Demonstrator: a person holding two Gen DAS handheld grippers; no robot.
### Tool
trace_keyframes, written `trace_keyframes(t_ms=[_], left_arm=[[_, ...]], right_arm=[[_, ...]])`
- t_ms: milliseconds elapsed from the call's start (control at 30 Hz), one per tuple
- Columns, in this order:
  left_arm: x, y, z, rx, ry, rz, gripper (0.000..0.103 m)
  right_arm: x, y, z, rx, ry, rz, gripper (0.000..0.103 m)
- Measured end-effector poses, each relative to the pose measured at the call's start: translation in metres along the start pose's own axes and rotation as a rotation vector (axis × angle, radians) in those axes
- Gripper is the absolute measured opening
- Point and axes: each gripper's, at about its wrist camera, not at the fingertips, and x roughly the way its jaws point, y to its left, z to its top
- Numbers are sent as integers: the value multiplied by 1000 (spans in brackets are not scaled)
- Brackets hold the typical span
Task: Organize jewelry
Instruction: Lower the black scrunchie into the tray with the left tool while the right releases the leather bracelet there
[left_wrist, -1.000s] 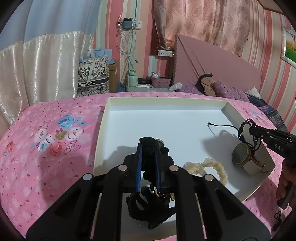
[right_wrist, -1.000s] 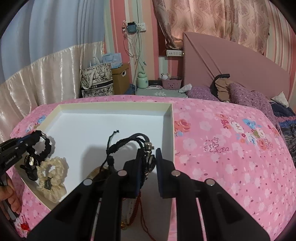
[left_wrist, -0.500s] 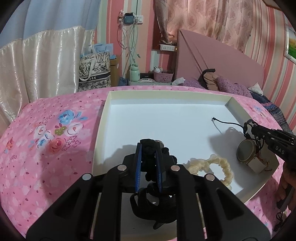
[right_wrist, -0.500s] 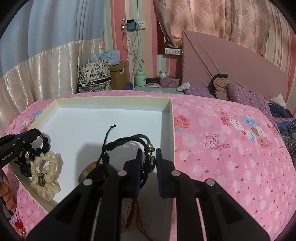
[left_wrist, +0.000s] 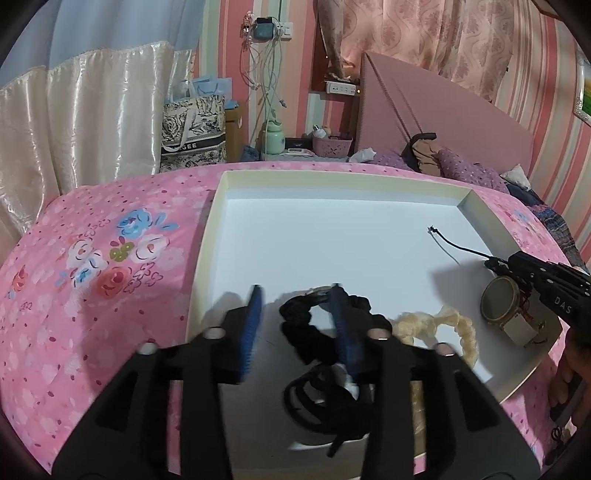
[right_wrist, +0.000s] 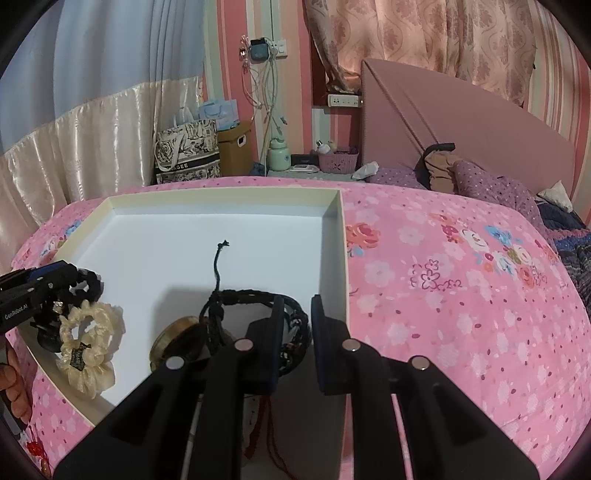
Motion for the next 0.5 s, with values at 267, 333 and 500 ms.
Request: trace_keyframes(t_ms=[267, 333, 500], left_arm=[[-8, 2, 0, -7, -35, -6, 69], [-17, 5, 1, -24, -70, -35, 75], [-46, 20, 14, -101, -140, -63, 80]], right_arm=[[-12, -1, 5, 24, -40, 25, 26], [-18, -2, 9, 29, -58, 27, 34], [-38, -5, 19, 48, -105, 44, 44]])
